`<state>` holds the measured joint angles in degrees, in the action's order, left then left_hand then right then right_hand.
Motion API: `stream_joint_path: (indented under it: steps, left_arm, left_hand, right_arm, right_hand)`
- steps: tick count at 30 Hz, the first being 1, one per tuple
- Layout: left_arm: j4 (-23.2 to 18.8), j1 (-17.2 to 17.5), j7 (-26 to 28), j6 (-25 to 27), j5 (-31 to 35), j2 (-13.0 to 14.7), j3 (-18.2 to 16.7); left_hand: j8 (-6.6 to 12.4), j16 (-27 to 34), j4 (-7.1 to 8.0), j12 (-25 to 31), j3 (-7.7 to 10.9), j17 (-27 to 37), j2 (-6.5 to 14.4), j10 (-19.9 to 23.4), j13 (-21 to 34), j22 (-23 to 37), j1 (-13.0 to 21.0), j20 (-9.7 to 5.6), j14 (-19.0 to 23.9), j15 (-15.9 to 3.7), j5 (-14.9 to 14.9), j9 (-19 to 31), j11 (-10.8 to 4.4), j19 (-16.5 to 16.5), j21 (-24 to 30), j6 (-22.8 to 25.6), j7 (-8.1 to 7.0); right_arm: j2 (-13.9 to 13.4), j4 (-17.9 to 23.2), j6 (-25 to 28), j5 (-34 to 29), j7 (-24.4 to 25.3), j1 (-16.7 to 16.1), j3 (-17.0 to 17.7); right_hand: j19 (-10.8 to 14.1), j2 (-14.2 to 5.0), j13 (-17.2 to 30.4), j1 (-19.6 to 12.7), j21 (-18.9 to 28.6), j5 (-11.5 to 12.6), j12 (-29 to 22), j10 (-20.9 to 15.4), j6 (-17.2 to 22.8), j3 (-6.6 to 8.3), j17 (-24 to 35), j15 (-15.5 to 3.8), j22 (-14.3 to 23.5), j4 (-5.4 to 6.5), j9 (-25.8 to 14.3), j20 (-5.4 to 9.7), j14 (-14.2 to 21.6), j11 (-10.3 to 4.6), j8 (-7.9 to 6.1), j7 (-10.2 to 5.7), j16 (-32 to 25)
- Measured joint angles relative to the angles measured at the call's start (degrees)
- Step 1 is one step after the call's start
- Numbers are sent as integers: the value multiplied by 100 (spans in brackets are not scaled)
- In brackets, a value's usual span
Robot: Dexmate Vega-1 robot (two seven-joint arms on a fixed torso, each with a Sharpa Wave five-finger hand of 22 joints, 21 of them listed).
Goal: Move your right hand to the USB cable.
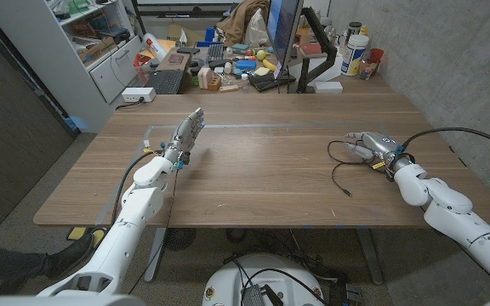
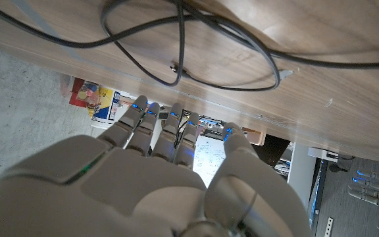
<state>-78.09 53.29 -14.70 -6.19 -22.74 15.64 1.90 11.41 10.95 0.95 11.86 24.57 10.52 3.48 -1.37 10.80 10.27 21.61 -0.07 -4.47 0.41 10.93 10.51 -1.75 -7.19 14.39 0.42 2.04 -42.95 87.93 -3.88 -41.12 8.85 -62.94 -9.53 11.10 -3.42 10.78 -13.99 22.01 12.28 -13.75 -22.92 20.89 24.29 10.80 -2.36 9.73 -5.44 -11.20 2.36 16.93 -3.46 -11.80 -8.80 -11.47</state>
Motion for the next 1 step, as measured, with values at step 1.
stream_joint_path:
  steps: [1]
  left_arm:
    - [1, 0, 0, 0, 0, -1, 0]
  left_hand:
    - [0, 0, 0, 0, 0, 0, 0, 0, 0, 0, 0, 0, 0, 0, 0, 0, 0, 0, 0, 0, 0]
  right_arm:
    - [0, 0, 5, 0, -3, 0, 0]
  right_hand:
    - [0, 0, 0, 0, 0, 0, 0, 0, 0, 0, 0, 0, 0, 0, 0, 0, 19, 0, 0, 0, 0]
